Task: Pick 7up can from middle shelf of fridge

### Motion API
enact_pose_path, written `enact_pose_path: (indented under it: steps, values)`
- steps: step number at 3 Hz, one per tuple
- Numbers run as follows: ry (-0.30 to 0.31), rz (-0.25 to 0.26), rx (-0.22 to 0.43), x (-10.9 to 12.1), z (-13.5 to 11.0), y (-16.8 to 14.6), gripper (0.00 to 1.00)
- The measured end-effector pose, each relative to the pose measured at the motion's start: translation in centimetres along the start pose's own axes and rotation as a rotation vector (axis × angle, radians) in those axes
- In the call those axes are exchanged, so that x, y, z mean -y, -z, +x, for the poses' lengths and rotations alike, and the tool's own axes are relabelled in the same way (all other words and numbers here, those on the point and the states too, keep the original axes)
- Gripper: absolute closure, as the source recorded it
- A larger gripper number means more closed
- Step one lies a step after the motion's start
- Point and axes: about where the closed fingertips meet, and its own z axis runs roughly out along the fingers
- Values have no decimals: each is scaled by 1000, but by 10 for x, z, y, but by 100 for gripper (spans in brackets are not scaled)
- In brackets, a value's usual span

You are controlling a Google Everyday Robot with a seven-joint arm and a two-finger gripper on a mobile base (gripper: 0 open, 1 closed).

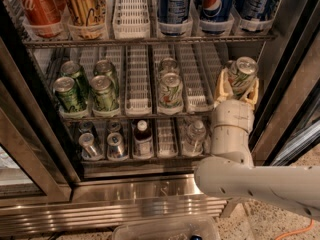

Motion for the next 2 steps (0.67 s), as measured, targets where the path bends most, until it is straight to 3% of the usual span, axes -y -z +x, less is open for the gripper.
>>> enact_pose_path:
  steps: [2]
  values:
    - [-97,-96,-19,-10,-25,20,100]
